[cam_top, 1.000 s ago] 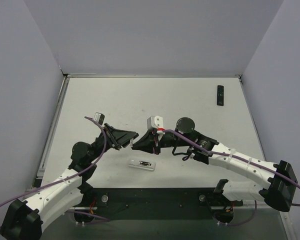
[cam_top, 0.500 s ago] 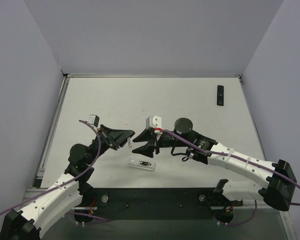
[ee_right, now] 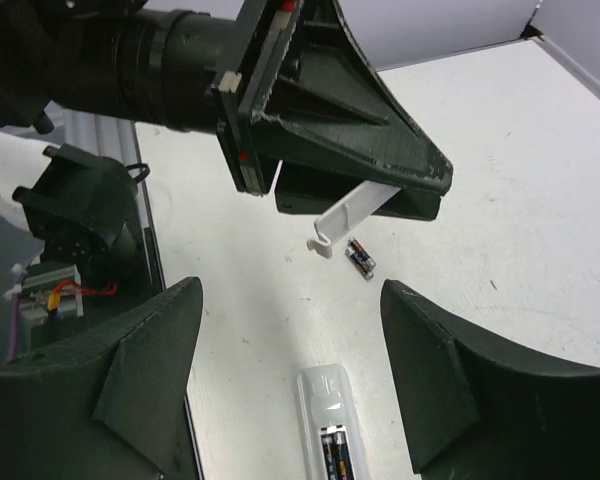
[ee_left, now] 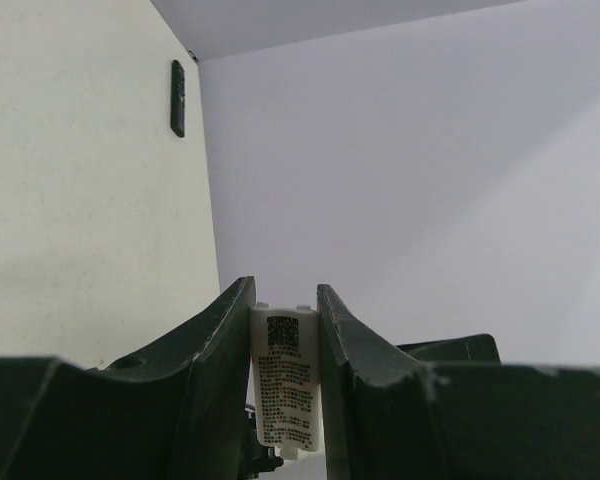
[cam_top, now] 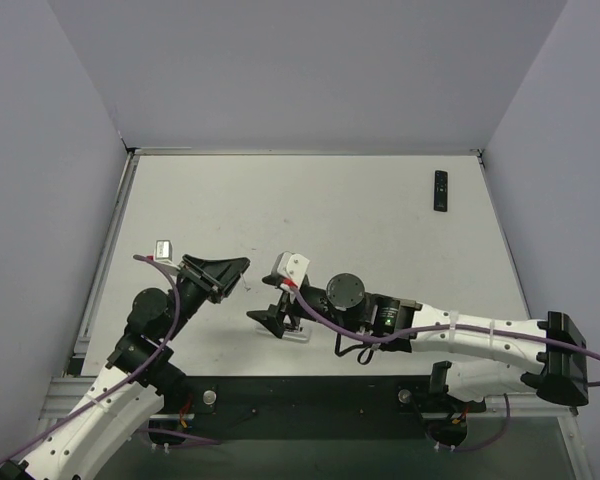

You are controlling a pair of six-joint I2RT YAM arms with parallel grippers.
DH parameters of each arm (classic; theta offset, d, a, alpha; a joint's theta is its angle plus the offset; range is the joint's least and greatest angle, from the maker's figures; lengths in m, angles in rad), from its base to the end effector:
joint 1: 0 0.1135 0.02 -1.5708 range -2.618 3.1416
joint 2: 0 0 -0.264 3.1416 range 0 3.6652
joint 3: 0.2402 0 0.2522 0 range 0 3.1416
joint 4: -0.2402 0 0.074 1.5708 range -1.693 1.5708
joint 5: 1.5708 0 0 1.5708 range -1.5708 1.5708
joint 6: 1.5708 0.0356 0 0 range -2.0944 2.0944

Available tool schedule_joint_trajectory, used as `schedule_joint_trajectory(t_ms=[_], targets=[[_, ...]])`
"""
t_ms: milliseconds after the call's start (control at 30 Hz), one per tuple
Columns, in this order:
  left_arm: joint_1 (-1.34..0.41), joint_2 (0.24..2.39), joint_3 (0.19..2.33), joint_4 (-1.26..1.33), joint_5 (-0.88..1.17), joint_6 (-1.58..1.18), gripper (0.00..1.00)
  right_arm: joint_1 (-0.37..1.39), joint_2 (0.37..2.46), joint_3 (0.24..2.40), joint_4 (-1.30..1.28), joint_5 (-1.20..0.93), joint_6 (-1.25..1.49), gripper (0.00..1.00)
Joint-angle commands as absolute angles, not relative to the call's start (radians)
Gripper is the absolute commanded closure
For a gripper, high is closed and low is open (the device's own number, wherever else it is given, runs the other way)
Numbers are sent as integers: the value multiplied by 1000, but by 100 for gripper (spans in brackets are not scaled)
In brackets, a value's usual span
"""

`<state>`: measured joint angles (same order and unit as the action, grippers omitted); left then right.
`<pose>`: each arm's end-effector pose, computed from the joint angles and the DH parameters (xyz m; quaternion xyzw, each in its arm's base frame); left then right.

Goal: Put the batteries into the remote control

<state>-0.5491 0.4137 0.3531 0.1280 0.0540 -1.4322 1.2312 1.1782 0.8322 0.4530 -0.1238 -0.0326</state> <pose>0.1148 -0.0725 0.2721 -0.2739 0.6256 -0.6209 0.3849 0.0886 0.2640 0.3425 -0.4311 0.5110 0.4529 0.5898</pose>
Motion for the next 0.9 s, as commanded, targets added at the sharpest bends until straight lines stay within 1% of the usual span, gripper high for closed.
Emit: schedule_joint_trajectory(t_ms=[0,133,233,300,533,633,667,733,767,833,867], targets=[[-555,410,393,55,9,-1402,98,1278,1216,867,566,141,29,34],[-557,400,393,48,8,-1402,99,1287,1262,890,583,178,54,38],[-557,393,390,48,8,-1402,99,1302,1288,908,587,228,54,39],[-557,393,390,48,8,-1399,99,1310,1301,911,601,268,49,42],[-558,387,380,51,8,-1401,99,1321,1348,936,643,296,21,47],[-558,383,377,52,8,-1399,98,1324,1364,949,644,310,11,57],[-558,383,377,52,8,-1399,99,1324,1368,954,640,311,12,62],[-558,382,376,52,6,-1397,98,1322,1376,960,631,314,12,68],[-558,380,374,52,8,-1396,99,1324,1377,962,627,316,12,75],[-558,374,374,51,8,-1391,99,1325,1373,960,621,318,15,81],[-558,376,374,49,-11,-1384,98,1324,1370,957,618,321,17,86]])
